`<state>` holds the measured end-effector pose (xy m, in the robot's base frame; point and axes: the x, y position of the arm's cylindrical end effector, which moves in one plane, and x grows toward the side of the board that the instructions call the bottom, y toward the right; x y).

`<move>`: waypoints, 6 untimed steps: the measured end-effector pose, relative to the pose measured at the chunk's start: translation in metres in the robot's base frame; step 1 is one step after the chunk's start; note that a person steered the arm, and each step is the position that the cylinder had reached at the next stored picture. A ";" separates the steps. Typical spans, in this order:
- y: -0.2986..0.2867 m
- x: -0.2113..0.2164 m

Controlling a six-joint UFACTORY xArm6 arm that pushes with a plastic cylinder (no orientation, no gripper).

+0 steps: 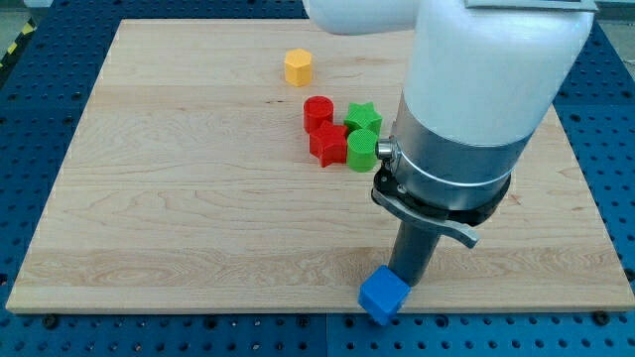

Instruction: Move your arm towards the blue triangle

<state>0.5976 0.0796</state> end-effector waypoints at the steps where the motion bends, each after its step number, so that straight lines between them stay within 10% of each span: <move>1: 0.066 -0.014; 2: 0.143 0.007; 6: 0.110 0.003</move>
<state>0.6003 0.1896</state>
